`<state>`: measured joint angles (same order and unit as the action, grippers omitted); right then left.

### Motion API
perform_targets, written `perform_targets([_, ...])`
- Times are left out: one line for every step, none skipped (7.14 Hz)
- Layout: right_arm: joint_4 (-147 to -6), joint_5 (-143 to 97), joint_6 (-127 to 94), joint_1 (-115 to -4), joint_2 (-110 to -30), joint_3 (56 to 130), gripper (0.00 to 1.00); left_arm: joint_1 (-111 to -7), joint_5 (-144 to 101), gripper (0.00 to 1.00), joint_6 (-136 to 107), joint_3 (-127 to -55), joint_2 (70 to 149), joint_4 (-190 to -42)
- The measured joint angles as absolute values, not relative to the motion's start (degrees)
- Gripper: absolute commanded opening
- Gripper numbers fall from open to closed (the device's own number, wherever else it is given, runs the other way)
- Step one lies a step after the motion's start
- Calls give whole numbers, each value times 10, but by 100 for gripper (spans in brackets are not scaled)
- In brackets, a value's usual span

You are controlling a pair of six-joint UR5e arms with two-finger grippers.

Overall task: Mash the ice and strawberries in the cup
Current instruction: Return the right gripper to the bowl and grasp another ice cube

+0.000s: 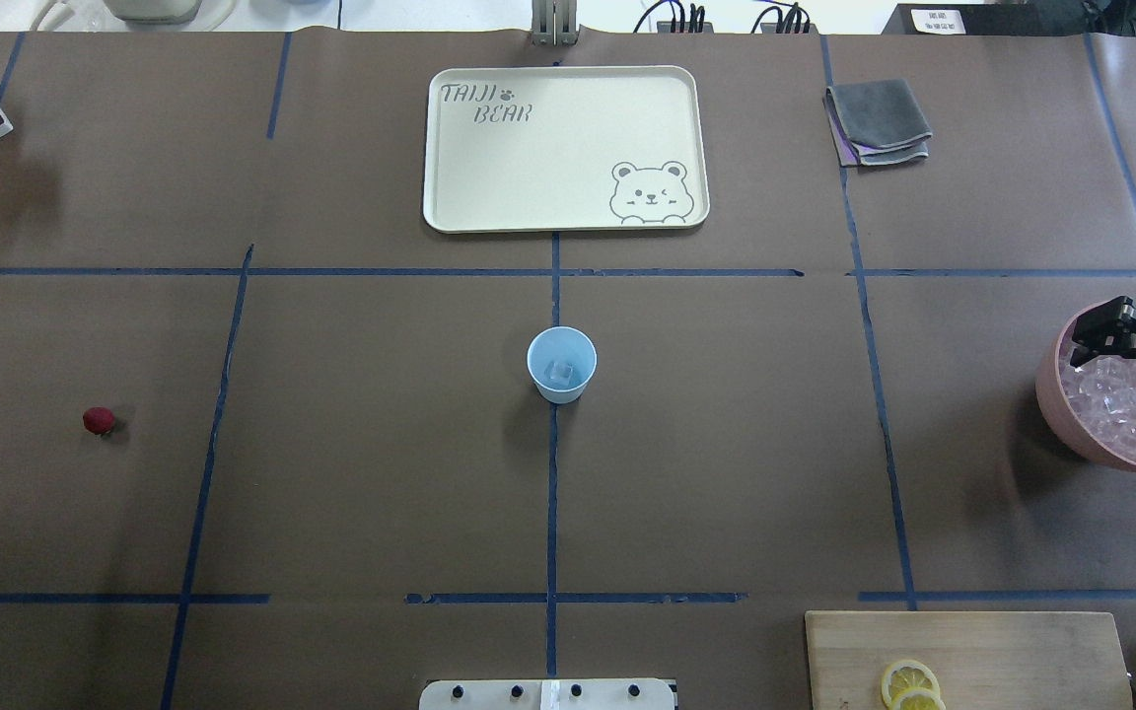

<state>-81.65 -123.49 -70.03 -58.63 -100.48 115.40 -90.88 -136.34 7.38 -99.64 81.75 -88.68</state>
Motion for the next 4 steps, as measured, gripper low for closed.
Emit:
perform_targets([-800,-1235,-728,-587,-1008,1136,88,-909,-1365,100,74,-997,817,-887])
perform_targets([-780,-1236,-762,-586,-1011,1121,85,-909,-1369,100,74,-998,817,-888])
perform_targets([-768,-1236,-789,-586,-1012,1110,83,-909,-1375,100,74,-999,816,-888])
perform_targets([-762,-1236,-800,-586,-1013,1101,80,-909,-1379,100,75,-1002,812,-889])
